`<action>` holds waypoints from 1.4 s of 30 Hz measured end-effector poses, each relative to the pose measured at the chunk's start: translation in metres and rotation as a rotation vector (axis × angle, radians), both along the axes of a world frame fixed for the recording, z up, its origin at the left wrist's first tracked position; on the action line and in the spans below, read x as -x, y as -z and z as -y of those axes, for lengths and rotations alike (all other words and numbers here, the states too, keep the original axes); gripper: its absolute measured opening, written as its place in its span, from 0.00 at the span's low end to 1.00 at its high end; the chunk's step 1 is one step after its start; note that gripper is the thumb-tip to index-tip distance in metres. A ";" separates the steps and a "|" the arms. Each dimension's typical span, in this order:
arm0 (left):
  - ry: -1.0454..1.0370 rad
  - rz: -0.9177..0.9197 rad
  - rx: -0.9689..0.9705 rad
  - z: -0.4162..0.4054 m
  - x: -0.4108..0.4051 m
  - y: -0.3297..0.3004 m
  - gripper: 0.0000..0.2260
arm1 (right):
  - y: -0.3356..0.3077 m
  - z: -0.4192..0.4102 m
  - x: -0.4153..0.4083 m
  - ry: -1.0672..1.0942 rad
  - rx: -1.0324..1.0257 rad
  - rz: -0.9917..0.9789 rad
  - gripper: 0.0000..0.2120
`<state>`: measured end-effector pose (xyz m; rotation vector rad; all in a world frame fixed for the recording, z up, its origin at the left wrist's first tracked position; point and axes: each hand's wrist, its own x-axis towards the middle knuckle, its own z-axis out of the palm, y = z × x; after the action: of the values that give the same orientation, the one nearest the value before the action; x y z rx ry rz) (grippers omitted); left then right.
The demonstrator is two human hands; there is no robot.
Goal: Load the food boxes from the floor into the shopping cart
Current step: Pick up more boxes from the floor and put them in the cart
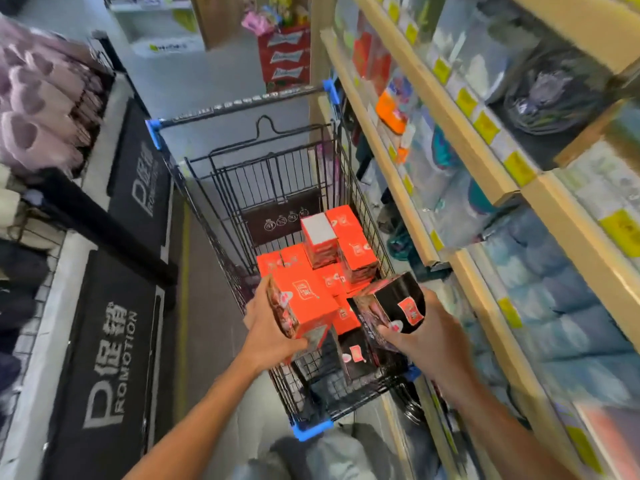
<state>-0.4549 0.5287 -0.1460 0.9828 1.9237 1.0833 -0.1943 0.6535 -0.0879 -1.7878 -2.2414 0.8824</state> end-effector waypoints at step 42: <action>-0.179 -0.008 0.412 -0.067 -0.053 0.299 0.62 | 0.183 -0.079 0.036 0.085 0.106 0.088 0.41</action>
<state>-0.4019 0.5959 -0.4448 0.5961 2.1578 0.7304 -0.2303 0.7327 -0.2711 -1.9893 -2.1893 0.9394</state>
